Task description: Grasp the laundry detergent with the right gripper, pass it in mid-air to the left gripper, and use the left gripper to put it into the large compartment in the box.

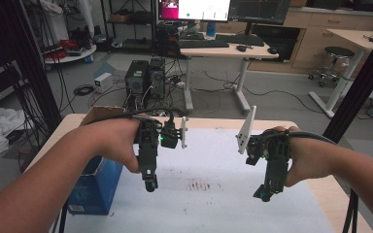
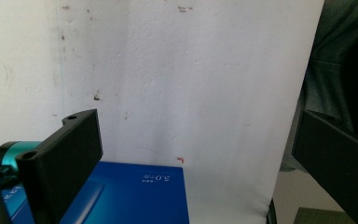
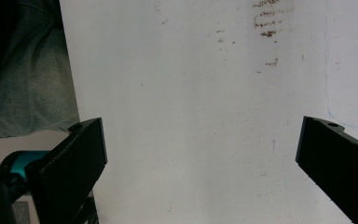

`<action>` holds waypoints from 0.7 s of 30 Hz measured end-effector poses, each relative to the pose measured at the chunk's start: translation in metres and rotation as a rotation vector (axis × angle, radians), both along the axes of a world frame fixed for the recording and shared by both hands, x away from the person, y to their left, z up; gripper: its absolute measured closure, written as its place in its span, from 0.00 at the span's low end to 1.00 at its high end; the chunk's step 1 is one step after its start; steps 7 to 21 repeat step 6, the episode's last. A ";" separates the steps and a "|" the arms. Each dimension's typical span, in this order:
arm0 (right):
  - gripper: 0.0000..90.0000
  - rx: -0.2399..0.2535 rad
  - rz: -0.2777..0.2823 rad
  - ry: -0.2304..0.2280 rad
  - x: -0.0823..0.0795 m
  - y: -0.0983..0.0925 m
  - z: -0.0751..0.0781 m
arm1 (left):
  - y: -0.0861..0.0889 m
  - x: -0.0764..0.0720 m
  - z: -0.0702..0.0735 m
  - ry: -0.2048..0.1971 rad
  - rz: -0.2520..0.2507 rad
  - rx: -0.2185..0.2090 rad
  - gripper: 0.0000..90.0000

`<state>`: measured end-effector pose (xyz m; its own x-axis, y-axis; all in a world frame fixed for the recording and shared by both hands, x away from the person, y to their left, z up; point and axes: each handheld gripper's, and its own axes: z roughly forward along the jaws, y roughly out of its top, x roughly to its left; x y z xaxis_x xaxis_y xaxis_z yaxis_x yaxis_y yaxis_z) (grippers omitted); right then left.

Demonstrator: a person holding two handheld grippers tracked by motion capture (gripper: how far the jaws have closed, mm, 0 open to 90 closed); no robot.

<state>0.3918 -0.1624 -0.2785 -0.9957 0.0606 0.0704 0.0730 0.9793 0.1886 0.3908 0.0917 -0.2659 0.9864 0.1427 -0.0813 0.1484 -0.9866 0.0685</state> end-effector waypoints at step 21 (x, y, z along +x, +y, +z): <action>0.01 -0.006 0.000 0.001 0.000 0.002 0.000 | 0.002 0.000 0.001 -0.003 0.002 -0.001 0.02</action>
